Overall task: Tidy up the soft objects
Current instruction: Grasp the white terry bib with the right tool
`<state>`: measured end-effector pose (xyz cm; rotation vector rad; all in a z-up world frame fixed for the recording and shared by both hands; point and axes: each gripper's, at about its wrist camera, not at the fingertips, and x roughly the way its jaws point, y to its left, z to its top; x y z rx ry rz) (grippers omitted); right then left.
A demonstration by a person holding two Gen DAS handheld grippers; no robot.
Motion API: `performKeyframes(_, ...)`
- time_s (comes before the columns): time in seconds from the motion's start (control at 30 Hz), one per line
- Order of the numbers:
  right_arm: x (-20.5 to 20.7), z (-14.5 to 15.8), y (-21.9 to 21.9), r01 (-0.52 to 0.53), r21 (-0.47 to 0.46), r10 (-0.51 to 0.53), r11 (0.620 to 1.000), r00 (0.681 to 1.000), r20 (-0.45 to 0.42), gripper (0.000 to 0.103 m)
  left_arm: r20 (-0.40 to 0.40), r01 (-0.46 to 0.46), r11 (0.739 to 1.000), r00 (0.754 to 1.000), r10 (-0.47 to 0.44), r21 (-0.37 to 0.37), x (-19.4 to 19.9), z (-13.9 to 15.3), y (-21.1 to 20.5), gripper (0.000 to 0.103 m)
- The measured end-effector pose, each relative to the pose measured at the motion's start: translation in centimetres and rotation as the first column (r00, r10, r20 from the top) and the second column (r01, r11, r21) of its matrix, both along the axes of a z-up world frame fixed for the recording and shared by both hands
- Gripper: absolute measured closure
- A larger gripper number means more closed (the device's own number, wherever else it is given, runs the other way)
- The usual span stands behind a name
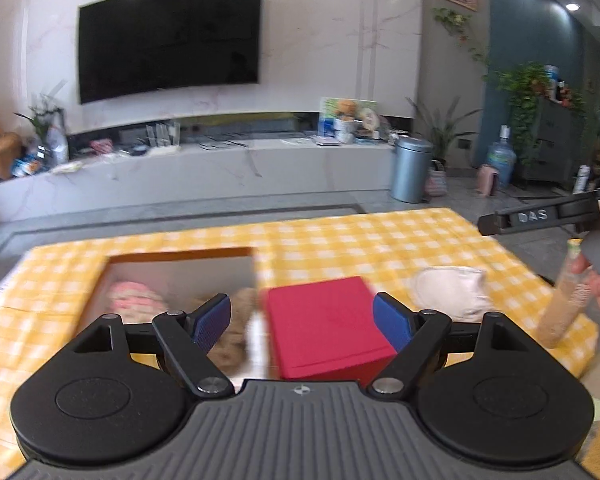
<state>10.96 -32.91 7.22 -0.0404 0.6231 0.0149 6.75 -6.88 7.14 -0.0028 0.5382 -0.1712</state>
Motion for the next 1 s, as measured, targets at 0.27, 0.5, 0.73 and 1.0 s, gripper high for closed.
performKeyframes(0.27,2.0,-2.4,-5.7,0.109,0.203,-0.1,0.973,0.993,-0.055,0.012,-0.016,0.099,0.995,0.995,-0.098,0.033,1.4,-3.2,-7.8,0.008)
performKeyframes(0.5,4.6,-6.9,-6.8,0.149,0.154,-0.127,0.977,0.982,-0.14,0.016,-0.054,0.168,0.986,0.984,-0.167,0.012,2.8,-7.0,-12.4,0.008)
performKeyframes(0.73,9.3,-12.5,-8.2,0.253,0.134,-0.213,0.958,0.942,-0.26,0.028,-0.066,0.209,0.978,0.976,-0.207,0.022,5.2,-9.9,-15.5,0.008)
performKeyframes(1.0,11.9,-14.3,-10.9,0.324,0.255,-0.255,0.911,0.929,-0.269,0.034,-0.039,0.217,0.957,0.976,-0.214,0.191,5.4,-11.7,-18.0,0.007)
